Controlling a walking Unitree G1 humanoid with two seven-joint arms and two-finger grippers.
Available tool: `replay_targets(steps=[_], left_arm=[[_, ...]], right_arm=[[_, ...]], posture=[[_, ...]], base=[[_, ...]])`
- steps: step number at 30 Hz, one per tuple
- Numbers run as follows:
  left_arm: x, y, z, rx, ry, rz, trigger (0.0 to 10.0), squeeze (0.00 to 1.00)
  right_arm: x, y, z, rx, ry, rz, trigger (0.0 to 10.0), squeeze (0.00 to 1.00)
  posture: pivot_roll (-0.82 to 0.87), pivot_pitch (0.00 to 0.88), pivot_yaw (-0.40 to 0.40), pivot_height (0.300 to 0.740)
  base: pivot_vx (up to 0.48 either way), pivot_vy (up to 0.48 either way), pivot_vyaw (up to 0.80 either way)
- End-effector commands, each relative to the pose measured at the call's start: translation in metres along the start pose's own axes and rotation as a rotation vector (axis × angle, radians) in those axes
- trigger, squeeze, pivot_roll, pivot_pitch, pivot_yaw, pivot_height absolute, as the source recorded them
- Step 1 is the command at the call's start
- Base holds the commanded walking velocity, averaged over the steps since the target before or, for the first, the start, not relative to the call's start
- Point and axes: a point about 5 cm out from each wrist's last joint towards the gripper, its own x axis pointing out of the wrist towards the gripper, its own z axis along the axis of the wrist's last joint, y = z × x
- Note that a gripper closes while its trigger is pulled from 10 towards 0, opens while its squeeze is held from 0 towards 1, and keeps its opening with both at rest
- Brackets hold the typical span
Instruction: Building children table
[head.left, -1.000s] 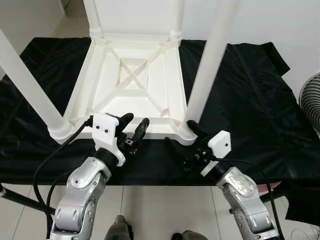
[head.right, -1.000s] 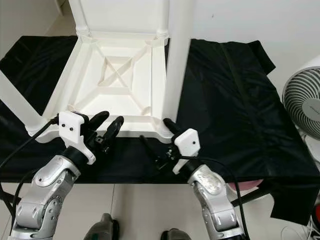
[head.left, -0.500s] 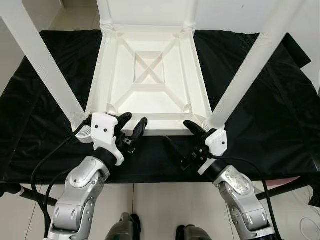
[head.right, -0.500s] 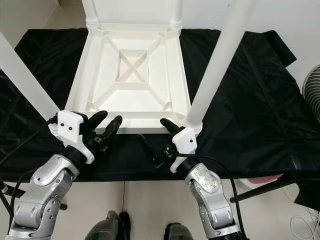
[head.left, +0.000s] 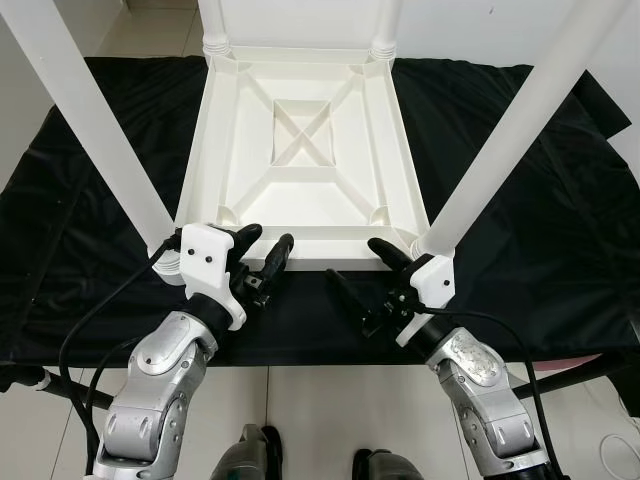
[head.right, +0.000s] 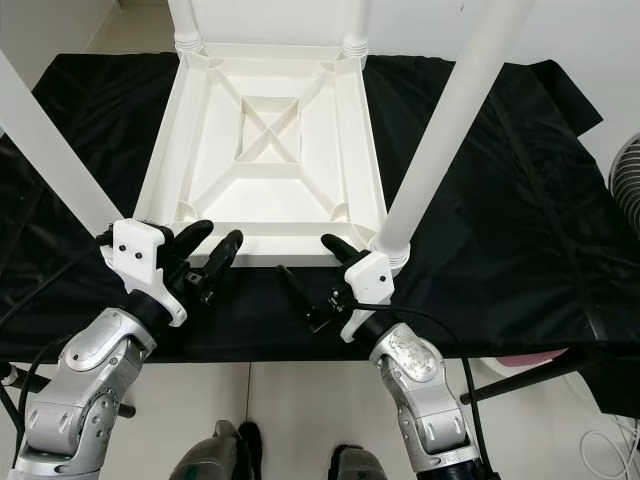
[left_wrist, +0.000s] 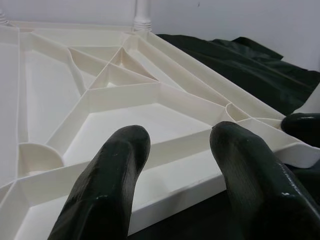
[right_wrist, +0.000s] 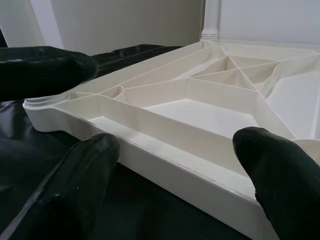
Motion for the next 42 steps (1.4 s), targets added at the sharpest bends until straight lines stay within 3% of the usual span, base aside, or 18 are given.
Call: replay_targets(steps=[1,27,40,42], left_arm=[[-0.0013,0.0016,-0.0034,-0.010,0.020,0.015,10.0,0.00],[-0.0015,-0.0037,-0.0013,0.090,0.015,-0.027,10.0,0.00],[-0.0005,-0.0039,-0.0017,0.103,0.017,-0.031,10.0,0.00],[0.0007,-0.0033,-0.0020,0.074,0.016,-0.023,10.0,0.00]], right_arm=[[0.0001,0.0018,-0.0020,0.015,0.005,0.004,10.0,0.00],[0.0022,0.0046,-0.0036,0.013,-0.004,0.028,10.0,0.00],[0.0011,0.0039,-0.0046,0.013,0.000,0.014,10.0,0.00],[0.0012,0.0025,-0.0042,0.009,0.000,0.009,10.0,0.00]], posture=[[0.00,0.161,0.014,0.740],[0.01,0.132,0.018,0.740],[0.00,0.148,0.021,0.740],[0.00,0.152,0.021,0.740]], base=[[0.000,0.439,0.00],[0.000,0.034,0.00],[0.000,-0.404,0.00],[0.000,0.000,0.00]])
